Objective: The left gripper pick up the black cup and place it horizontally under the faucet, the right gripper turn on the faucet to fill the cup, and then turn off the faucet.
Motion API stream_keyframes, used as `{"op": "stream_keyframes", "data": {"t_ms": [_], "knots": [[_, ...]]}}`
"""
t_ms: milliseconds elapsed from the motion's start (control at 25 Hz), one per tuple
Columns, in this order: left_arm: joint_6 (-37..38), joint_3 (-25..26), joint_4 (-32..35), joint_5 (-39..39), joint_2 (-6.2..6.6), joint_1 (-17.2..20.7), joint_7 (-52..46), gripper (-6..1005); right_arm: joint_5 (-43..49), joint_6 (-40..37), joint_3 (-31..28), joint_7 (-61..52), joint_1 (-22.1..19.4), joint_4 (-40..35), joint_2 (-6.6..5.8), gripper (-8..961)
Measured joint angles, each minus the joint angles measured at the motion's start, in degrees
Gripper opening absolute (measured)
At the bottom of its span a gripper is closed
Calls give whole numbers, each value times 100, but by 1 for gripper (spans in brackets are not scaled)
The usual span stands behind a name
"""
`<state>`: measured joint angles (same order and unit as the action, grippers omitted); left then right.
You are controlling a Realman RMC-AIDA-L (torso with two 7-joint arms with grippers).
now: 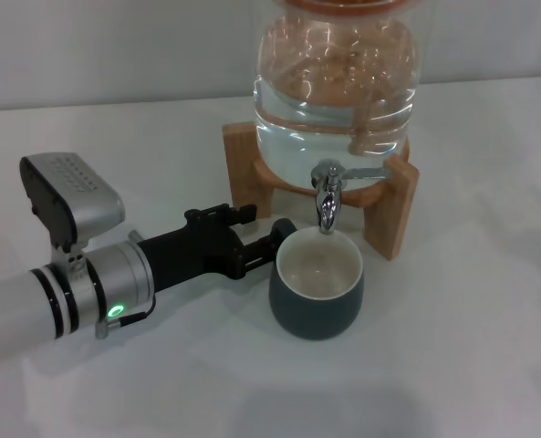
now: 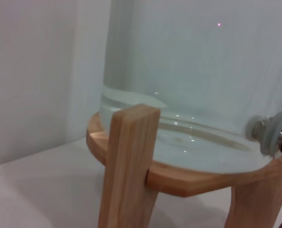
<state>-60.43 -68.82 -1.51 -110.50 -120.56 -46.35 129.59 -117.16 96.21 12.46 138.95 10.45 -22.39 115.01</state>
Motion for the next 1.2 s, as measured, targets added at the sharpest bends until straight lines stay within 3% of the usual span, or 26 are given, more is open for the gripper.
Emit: {"op": "stream_keyframes", "data": {"t_ms": [280,560,960,1080,1200], "knots": [[-9,-3,312,263,3,421,0,611,0,10,19,0,-8,-6,-5,767],[-148,-29,373,423,28,699,108,611,0,5,24,6,-29,3,-6,767],[-648,-12,1309,209,58,1849,193,610,-1,29,-7,-12,-130,-53,-15,767],[-764,-3,1424,-100,85,2119,272,610,121,30,125,-155,-209,-303,-21,767],[-826,11,1600,-616,103,2445,437,610,798,29,230,-948,-368,-1282,-29,767]]}}
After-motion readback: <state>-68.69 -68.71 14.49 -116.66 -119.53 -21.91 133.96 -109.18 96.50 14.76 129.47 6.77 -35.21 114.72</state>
